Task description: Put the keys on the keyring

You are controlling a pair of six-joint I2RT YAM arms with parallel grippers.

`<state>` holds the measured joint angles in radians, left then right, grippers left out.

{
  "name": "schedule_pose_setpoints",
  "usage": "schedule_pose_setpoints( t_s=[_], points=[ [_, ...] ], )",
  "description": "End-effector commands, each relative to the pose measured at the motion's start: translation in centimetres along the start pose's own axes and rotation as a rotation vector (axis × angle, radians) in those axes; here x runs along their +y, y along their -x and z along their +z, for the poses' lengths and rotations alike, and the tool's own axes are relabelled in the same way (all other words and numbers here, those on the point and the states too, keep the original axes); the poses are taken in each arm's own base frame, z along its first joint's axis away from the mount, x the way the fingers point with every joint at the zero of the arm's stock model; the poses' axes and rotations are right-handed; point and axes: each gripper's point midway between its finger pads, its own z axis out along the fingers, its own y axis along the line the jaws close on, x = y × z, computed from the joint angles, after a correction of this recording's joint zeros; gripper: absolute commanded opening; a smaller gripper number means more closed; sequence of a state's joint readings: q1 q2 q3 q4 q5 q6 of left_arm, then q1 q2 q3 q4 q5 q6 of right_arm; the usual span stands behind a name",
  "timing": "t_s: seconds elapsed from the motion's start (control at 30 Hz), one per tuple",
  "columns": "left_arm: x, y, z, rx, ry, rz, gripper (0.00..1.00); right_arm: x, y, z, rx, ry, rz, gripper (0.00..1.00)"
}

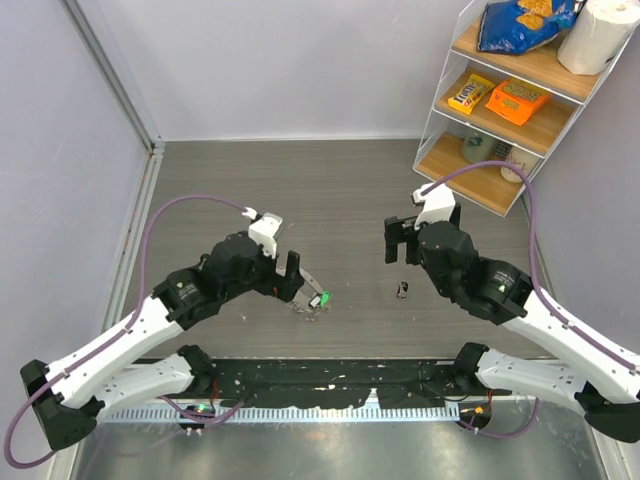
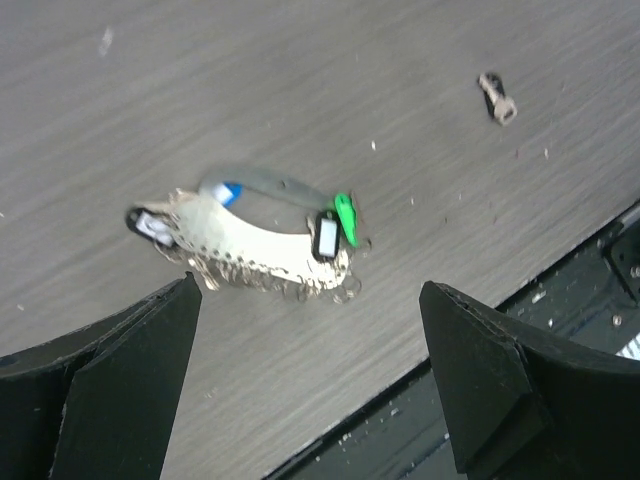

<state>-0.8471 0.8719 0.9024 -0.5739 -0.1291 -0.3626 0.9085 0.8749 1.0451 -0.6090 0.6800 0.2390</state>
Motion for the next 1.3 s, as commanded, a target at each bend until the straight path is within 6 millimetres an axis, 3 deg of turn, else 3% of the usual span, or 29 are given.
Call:
schedule_pose_setpoints(
  t_s=[0.0,0.2,0.47,0.6,0.97,1.17,1.27],
  points=[
    [-1.5,-2.9,0.8,0.066,-0.060,-0.071,0.99,2.5,-2.0,0.5,0.066,0.113,-0.020,0.95],
    [-3.0,-5.9,0.6,0.119,-0.087,-0.160,0.99,3.4,-4.5,0.9,0.123,0.152,-0.020,0.96],
    [-3.3,-8.8,-0.3,0.155,-0.070,-0.316,0.86,4.4,-7.2,0.9,0.188,0.198,0.006,1.00],
    [-3.9,-10.4,0.2,0.190,-0.088,-0.411,0.77,5.0,-8.1,1.0,0.213,0.223,0.013,0.95],
    [-4.7,-11.9,2.0,0.235,-0.085,-0.500,0.49,4.9,-8.8,0.2,0.217,0.251,0.045,0.94],
    [-5.2,-12.8,3.5,0.269,-0.073,-0.536,0.45,4.9,-9.4,-0.1,0.219,0.261,0.068,0.94],
    [-4.8,-13.0,4.0,0.272,-0.041,-0.516,0.45,6.0,-9.5,-0.3,0.223,0.320,0.100,0.94]
  ],
)
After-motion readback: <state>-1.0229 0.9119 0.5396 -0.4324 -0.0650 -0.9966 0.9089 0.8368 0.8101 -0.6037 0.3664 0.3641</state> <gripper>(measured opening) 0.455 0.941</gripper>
